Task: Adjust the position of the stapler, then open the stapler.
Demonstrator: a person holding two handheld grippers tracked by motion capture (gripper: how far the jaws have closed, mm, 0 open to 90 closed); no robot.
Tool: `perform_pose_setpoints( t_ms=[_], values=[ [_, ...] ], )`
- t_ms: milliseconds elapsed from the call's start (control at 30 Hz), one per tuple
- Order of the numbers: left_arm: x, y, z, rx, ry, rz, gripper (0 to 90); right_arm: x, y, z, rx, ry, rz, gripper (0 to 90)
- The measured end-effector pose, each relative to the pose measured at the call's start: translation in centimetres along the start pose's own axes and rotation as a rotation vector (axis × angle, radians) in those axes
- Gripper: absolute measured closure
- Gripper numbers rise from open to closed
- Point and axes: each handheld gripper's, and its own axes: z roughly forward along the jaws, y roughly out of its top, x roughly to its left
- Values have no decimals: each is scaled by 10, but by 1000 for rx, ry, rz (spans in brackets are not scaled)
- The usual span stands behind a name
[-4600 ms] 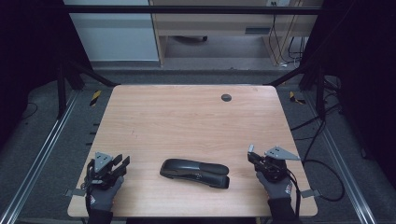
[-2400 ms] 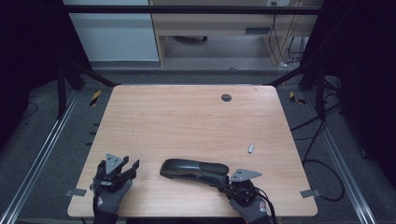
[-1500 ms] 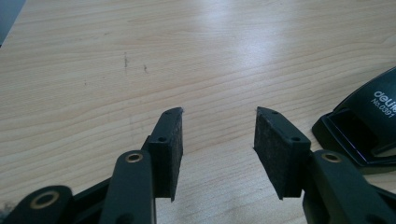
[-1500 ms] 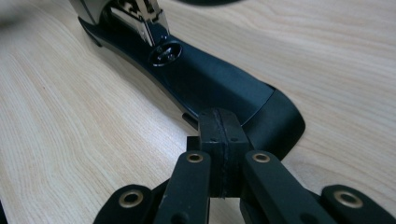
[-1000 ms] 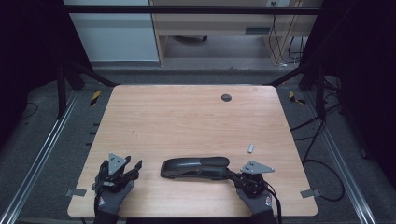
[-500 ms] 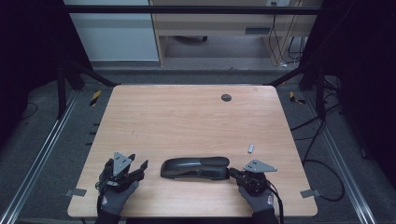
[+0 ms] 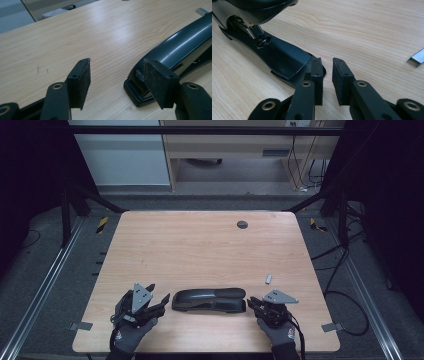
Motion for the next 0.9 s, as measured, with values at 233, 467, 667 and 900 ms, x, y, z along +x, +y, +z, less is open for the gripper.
perform_pose_setpoints(
  t_ms=[233,467,667,900],
  values=[
    [-13,11,-5,-10,-21,44,356,-1,0,0,1,-6,-1,772],
    [-22,17,-6,-14,-38,75,349,-1,0,0,4,-9,3,773],
    [-26,23,-10,-21,-47,103,345,-3,0,-1,5,-8,-3,774],
    [-33,29,-16,-20,-66,133,344,-4,0,-1,9,-8,-3,774]
  ],
)
